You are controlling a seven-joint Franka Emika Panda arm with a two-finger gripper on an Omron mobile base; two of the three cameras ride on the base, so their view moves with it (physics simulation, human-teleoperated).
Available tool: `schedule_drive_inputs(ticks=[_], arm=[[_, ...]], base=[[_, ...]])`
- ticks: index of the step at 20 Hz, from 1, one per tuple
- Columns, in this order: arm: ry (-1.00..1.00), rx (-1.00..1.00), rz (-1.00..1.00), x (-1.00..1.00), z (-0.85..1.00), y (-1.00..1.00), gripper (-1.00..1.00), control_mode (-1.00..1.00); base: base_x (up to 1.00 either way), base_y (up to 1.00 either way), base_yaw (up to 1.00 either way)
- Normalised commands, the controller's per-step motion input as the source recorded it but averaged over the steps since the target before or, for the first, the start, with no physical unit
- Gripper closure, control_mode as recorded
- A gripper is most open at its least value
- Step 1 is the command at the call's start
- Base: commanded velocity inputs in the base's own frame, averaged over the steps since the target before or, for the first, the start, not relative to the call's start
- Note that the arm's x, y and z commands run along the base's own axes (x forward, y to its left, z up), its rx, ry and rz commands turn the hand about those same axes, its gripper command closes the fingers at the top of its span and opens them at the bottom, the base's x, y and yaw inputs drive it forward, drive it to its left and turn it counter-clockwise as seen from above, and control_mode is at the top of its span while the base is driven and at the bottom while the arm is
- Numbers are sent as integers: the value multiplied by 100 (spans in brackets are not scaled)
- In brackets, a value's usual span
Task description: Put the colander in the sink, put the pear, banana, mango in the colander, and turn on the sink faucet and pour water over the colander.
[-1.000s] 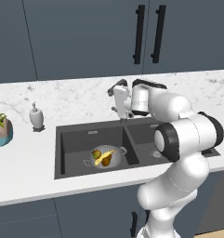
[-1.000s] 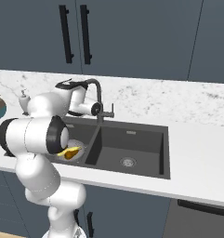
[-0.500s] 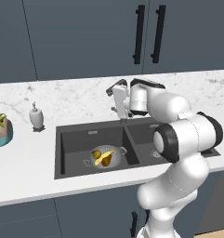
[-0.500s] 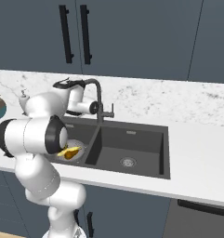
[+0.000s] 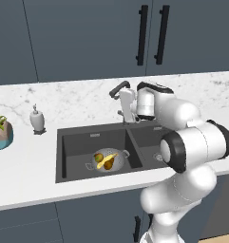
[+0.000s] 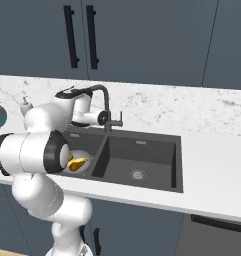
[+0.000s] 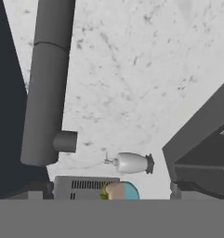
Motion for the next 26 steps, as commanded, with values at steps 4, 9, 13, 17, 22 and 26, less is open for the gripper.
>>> schedule_drive_inputs(ticks=[4, 9, 13, 17, 22, 26], arm=[[0, -5, -5, -67, 0, -42, -100, -100], [-2, -10, -2, -69, 6, -55, -100, -100], [-4, -27, 4, -40, 29, -65, -100, -100], [-23, -42, 13, -41, 12, -55, -100, -100], [-39, -44, 21, -5, 4, -55, -100, -100], [-49, -25, 38, -2, -2, -43, -100, -100]], base=[[0, 0, 0], [0, 0, 0], [0, 0, 0], [0, 0, 0], [0, 0, 0], [0, 0, 0]])
